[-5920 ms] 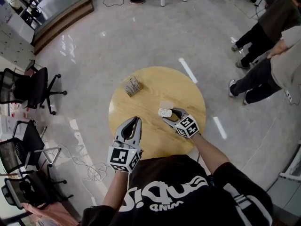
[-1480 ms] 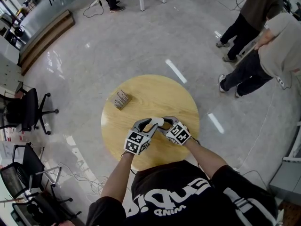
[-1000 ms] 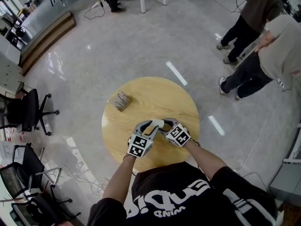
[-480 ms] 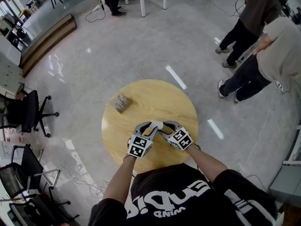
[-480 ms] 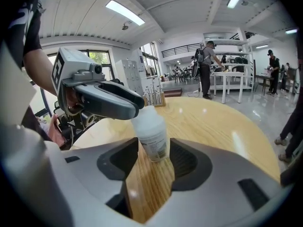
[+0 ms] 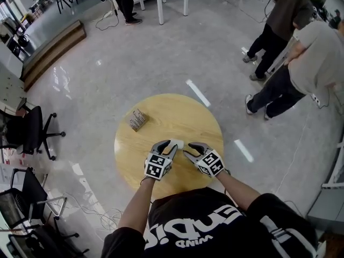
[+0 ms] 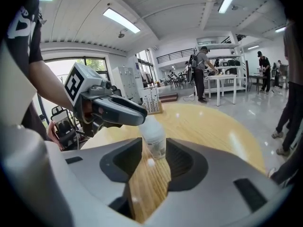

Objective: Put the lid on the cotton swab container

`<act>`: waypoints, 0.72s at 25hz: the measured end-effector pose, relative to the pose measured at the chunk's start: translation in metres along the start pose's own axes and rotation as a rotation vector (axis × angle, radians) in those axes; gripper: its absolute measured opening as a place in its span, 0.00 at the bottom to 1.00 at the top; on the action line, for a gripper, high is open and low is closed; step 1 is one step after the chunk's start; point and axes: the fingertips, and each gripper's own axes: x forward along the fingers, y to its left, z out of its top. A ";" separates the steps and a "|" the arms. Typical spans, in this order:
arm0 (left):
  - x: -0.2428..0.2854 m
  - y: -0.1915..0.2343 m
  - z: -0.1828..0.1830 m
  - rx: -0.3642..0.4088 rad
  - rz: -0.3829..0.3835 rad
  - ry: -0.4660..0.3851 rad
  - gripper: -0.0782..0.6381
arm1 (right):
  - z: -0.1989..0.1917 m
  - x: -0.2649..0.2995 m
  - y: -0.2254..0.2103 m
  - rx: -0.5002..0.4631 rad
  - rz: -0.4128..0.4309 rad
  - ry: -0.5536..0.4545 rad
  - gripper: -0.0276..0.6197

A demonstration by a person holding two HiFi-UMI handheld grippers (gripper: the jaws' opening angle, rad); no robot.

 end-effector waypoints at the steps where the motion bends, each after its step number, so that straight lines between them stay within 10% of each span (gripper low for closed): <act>1: -0.001 0.001 0.000 -0.013 0.005 -0.001 0.31 | 0.003 -0.003 0.002 0.000 -0.001 -0.008 0.28; 18: -0.071 -0.025 0.054 -0.095 0.058 -0.188 0.13 | 0.077 -0.067 0.030 -0.031 -0.014 -0.172 0.09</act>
